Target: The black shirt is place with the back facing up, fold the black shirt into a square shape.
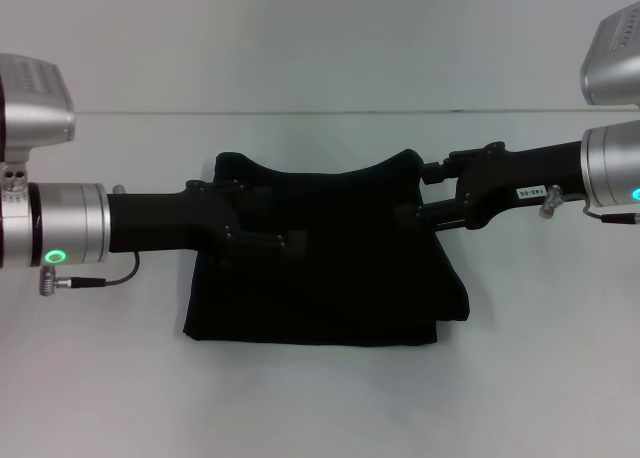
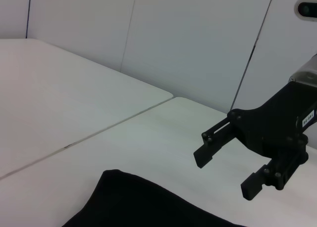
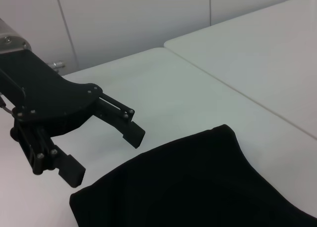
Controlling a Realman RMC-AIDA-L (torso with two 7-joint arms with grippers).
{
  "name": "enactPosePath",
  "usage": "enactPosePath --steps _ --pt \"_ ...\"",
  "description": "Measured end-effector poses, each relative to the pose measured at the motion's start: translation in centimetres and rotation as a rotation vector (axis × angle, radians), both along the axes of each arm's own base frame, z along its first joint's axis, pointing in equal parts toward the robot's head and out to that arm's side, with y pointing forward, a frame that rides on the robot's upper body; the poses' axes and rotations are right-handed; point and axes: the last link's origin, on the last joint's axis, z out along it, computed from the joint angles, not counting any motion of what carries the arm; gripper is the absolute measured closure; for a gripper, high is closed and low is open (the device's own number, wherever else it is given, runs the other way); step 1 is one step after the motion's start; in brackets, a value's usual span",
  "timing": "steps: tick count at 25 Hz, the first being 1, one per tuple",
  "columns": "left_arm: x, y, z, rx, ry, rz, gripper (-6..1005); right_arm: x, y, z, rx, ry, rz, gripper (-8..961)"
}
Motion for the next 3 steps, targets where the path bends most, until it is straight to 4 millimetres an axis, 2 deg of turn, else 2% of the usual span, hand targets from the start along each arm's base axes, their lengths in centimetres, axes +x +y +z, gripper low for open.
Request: enactPosePath --steps 3 --pt "0.01 0.04 0.11 0.001 0.001 -0.002 65 -0.01 -0.04 -0.07 -0.002 0.001 -0.001 159"
